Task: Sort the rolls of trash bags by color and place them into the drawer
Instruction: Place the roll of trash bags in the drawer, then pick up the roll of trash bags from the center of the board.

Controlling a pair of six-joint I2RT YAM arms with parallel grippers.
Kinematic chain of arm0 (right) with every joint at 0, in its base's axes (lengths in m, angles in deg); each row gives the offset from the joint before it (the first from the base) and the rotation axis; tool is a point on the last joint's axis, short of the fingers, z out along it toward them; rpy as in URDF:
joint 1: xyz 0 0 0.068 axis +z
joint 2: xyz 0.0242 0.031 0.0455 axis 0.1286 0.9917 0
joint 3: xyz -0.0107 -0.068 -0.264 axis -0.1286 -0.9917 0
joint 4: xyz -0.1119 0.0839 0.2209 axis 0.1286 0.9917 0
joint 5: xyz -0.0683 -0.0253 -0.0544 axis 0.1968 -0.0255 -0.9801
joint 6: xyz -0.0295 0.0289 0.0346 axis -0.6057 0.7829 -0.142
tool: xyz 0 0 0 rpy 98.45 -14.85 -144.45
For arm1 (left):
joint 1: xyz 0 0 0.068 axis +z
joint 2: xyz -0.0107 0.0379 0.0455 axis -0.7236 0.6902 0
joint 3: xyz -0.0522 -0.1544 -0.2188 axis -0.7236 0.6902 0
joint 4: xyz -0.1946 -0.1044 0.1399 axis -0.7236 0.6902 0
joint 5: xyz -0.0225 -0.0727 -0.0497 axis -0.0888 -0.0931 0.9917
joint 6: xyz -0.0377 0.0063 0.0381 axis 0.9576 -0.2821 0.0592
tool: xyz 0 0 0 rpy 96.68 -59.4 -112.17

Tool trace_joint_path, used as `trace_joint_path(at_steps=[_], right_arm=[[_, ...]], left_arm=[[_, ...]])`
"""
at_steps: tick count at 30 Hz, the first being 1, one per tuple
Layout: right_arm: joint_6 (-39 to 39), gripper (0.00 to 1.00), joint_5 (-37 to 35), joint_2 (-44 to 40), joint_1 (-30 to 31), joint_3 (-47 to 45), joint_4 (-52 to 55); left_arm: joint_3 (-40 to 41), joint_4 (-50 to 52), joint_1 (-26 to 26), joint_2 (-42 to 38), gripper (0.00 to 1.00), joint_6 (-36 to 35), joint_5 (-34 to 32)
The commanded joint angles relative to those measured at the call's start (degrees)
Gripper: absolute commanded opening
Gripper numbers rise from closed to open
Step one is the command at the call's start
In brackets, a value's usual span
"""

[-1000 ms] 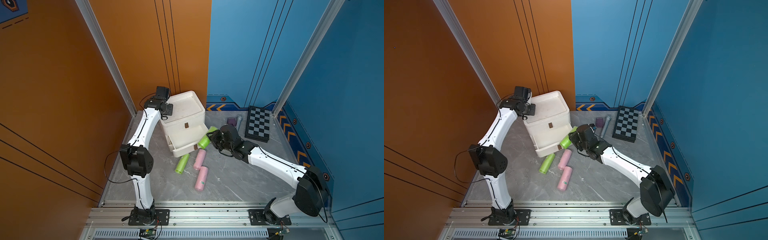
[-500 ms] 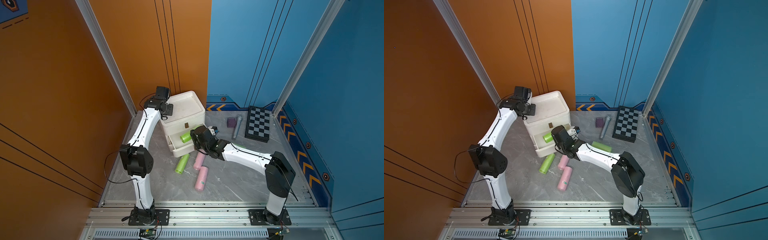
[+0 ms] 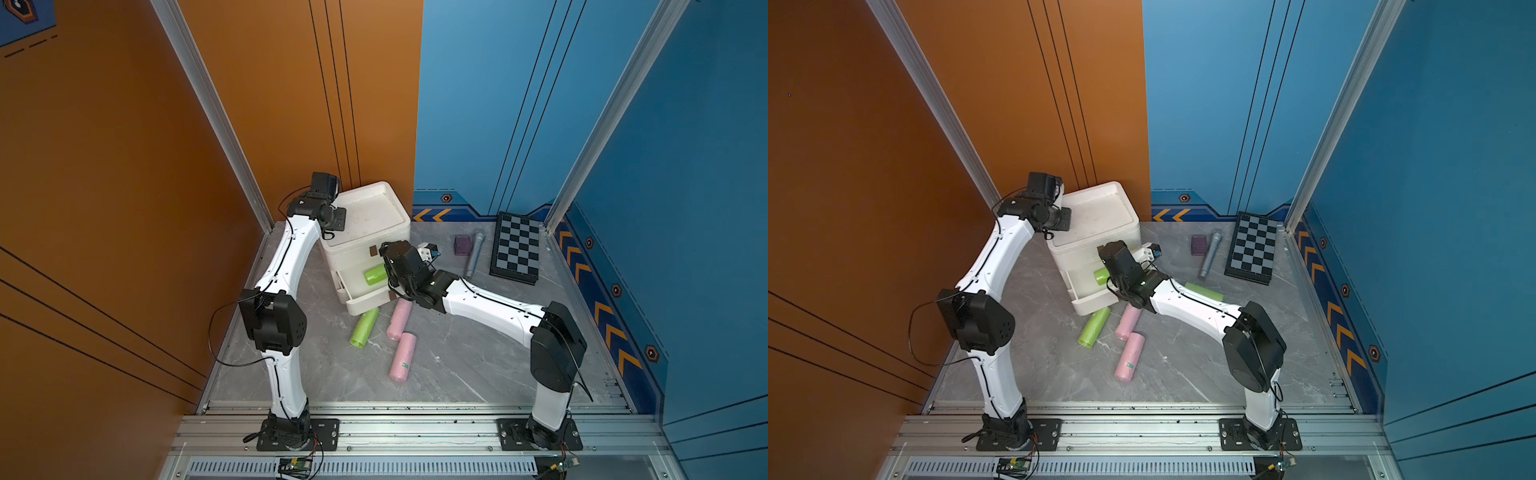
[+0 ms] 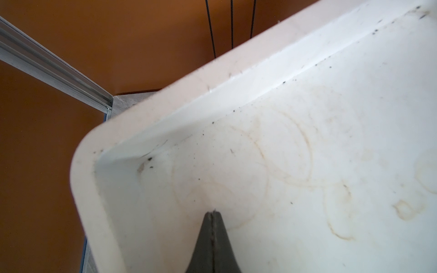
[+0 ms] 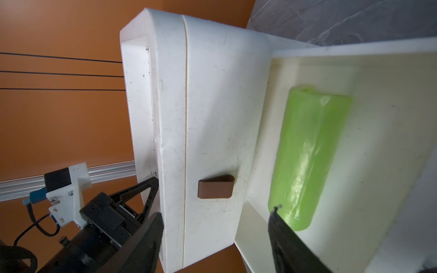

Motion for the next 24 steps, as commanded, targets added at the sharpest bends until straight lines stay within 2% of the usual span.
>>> trace_joint_path(at_steps=[1,4,10,14,17,18,20,24], right_arm=[[-0.1,0.72,-1.9,0.3,0.1,0.5,2.8],[-3.9,0.72,-3.5,-1.9,-0.1,-0.5,2.3],[-19.9,0.71,-1.2,-10.2,-4.2,-5.5,4.0],[-38.7,0.73,7.2,-13.5,-10.0,-5.2,13.4],[-57.9,0.83,15.4,-14.0,-15.9,-4.6,20.0],[-63.9,0.85,16.1,-14.3,-17.4,-4.6,22.5],[-71.0,0.86,15.8,-15.2,-20.5,-5.3,26.2],[-78.8,0.88,23.4,-16.0,-29.2,-8.4,26.5]], left_arm=[[4.6,16.8,-0.1,6.7,0.00,0.6,5.2],[4.6,16.8,-0.1,6.7,0.00,0.6,5.3],[4.8,16.8,-0.1,6.7,0.00,0.6,5.4],[4.9,16.8,0.1,6.5,0.00,0.5,5.4],[4.8,16.8,0.1,6.4,0.00,0.6,5.5],[4.8,16.9,0.0,6.3,0.00,0.6,5.6],[5.2,16.8,0.0,6.0,0.00,0.6,5.4],[5.5,17.0,0.1,5.7,0.00,0.5,5.1]])
